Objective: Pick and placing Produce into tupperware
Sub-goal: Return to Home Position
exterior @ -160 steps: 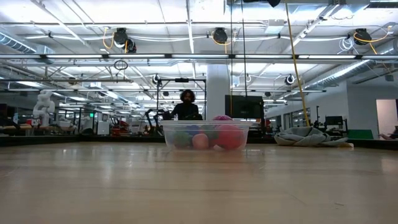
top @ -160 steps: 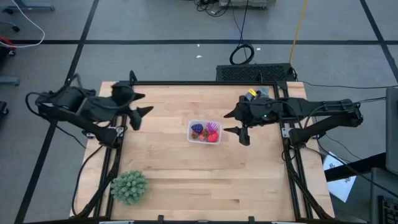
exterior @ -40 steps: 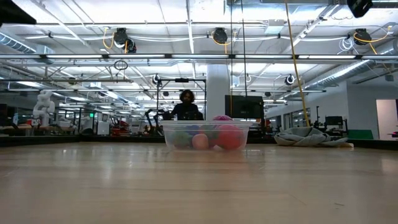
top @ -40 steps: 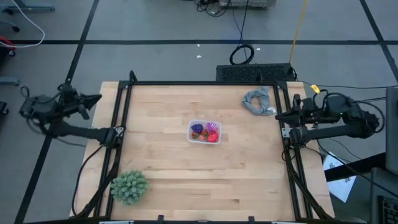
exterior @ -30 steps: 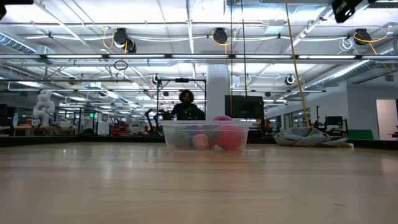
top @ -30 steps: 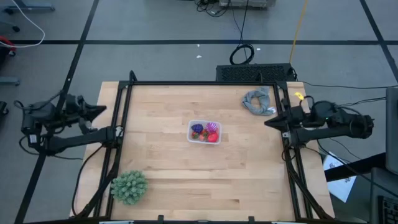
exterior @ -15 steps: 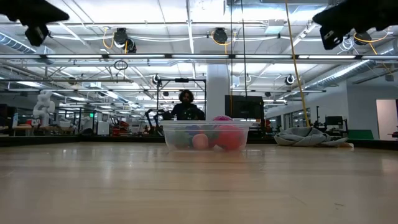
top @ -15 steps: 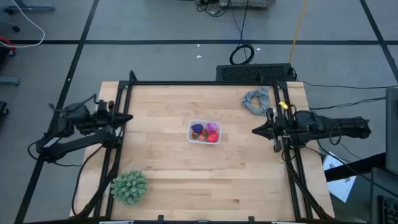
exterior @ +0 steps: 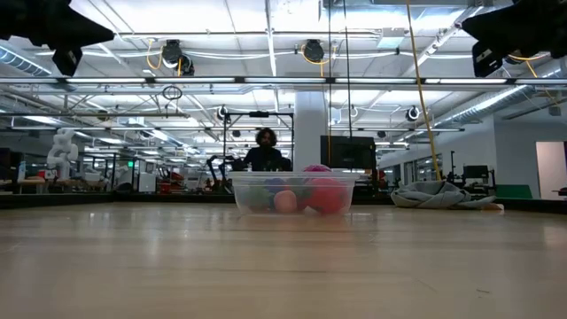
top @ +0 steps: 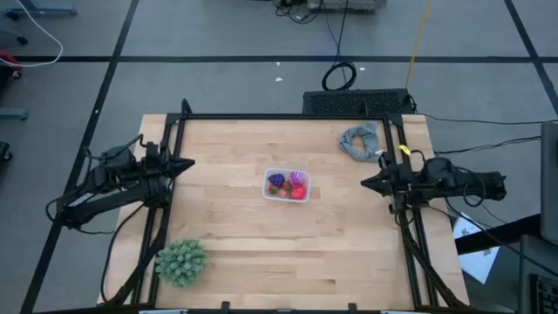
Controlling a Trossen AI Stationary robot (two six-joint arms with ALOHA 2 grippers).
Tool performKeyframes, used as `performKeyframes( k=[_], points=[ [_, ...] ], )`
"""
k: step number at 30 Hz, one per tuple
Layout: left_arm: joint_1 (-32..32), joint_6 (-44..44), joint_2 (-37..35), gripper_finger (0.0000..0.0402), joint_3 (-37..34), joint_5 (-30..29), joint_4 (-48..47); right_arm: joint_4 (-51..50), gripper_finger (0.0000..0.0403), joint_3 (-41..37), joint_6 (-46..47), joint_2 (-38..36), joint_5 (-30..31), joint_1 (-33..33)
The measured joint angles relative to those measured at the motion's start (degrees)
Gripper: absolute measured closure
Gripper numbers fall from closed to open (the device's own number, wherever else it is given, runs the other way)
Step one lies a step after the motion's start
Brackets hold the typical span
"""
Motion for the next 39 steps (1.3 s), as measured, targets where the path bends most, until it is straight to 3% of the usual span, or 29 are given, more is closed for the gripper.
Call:
performKeyframes(
  k=[9,16,23,26,33,39],
  points=[
    [-1.2,1.5,0.0,0.0399,-1.3,-0.2,2.2,-2.0,0.0394,-1.5,0.2,-1.6,0.0,0.0],
    [-3.8,4.1,0.0,0.0393,-9.1,1.0,10.7,1.3,0.0394,-4.9,-0.5,-2.1,0.2,0.0],
    [-7.7,5.0,0.0,0.0392,-16.3,7.8,19.0,3.9,0.0394,-10.5,1.1,-2.1,0.0,0.0],
    [-9.4,5.3,0.0,0.0392,-16.5,9.3,19.5,4.9,0.0394,-11.6,0.8,-2.1,-3.1,0.0],
    [-13.8,6.2,-0.1,0.0392,-19.6,9.7,21.5,6.5,0.0394,-13.2,-0.6,-2.2,-5.7,0.0],
    [-16.3,6.1,0.3,0.0392,-26.1,5.8,34.5,8.4,0.0394,-14.7,-2.8,-2.1,-5.7,0.0]
  ],
)
